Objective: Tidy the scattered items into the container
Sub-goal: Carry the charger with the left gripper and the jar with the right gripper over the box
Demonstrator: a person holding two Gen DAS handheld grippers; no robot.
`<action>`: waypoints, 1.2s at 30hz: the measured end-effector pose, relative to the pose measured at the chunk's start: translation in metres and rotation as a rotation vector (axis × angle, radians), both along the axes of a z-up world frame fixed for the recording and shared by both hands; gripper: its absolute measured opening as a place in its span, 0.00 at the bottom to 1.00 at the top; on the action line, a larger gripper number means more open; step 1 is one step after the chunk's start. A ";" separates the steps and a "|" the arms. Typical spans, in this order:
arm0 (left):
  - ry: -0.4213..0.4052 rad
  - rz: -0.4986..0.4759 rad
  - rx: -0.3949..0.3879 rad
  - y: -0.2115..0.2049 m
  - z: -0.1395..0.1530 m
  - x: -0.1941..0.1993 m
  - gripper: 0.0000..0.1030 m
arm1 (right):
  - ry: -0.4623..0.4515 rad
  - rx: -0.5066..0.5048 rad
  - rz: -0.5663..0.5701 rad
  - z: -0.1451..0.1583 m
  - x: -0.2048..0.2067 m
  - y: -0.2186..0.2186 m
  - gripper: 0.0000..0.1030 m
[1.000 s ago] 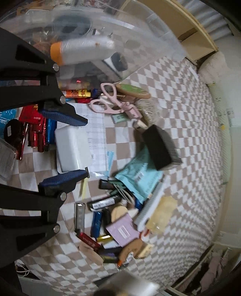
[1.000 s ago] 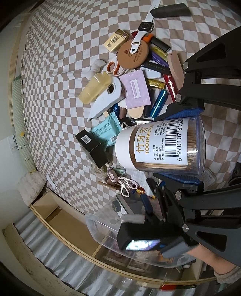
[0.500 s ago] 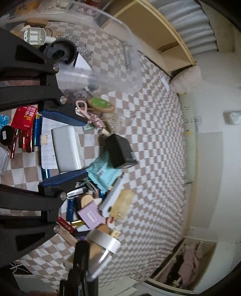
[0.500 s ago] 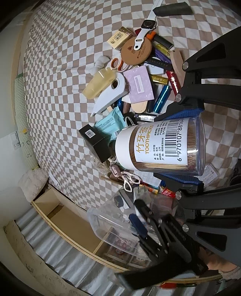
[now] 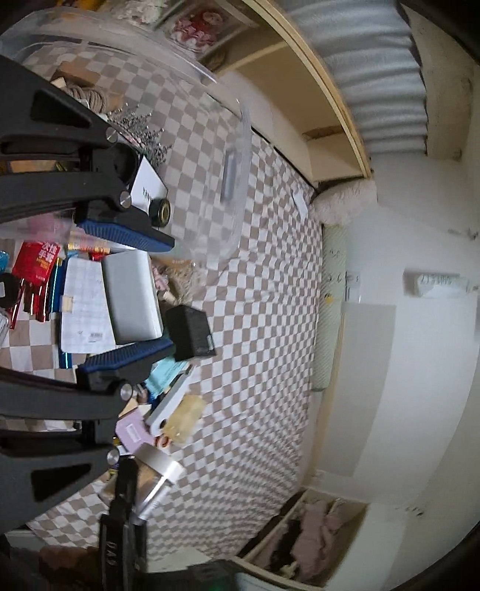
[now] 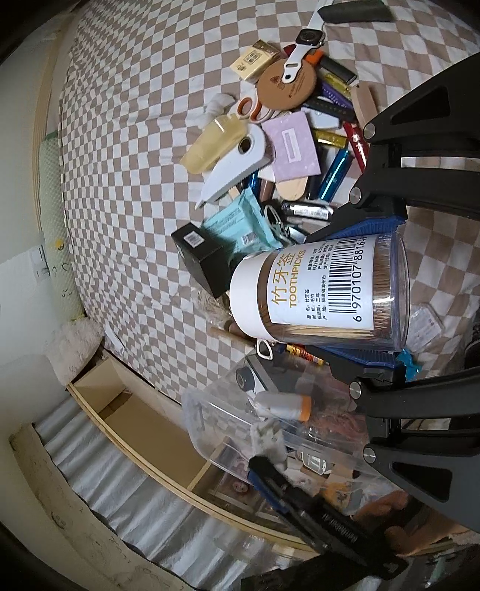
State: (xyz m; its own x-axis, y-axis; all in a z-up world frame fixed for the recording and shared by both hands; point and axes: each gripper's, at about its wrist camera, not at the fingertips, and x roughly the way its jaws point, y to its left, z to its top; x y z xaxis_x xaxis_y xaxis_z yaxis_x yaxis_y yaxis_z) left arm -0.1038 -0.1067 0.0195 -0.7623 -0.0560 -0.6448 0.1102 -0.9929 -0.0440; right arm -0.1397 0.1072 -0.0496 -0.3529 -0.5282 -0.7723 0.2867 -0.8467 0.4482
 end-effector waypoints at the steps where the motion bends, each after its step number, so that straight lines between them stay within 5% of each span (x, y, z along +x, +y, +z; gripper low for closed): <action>1: 0.004 0.014 0.007 -0.007 0.002 0.002 0.47 | 0.000 0.001 0.006 0.000 0.000 -0.003 0.49; 21: -0.073 0.321 0.149 -0.145 -0.022 0.036 0.47 | 0.046 -0.048 0.131 0.023 0.018 -0.066 0.49; 36: -0.104 0.441 0.268 -0.207 -0.042 0.053 0.47 | 0.101 -0.160 0.238 0.060 0.031 -0.128 0.49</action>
